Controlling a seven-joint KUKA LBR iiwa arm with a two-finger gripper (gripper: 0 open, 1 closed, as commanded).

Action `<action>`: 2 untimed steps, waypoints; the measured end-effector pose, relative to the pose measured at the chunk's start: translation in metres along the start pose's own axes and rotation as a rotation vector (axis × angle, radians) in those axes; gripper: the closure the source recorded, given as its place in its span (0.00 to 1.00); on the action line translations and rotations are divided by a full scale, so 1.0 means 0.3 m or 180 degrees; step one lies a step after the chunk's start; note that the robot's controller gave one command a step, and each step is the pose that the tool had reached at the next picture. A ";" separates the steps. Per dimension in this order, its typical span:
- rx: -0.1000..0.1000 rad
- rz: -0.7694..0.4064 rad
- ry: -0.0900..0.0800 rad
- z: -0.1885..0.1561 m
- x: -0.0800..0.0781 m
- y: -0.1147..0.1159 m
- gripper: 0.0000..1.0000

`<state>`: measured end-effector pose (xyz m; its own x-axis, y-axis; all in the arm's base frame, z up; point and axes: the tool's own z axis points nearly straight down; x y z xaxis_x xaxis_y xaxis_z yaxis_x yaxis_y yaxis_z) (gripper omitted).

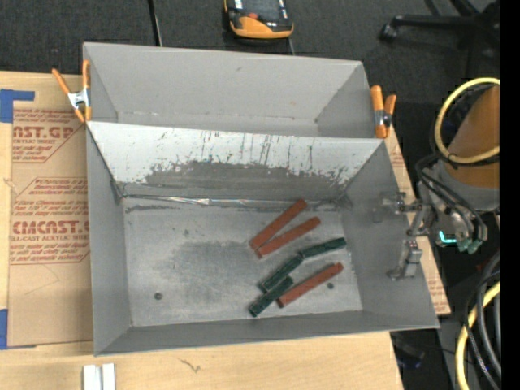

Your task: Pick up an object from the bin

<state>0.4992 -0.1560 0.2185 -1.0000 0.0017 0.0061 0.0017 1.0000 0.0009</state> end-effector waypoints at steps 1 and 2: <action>0.0005 -0.0007 -0.0025 -0.013 -0.006 0.003 0.00; 0.0008 -0.0410 -0.0033 0.198 -0.045 0.116 0.00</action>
Offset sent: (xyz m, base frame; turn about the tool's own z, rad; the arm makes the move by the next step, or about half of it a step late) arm 0.0270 0.0821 -0.1485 -0.3050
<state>0.5123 -0.1212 0.1590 -0.9919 -0.1269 -0.0041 -0.1269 0.9919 -0.0015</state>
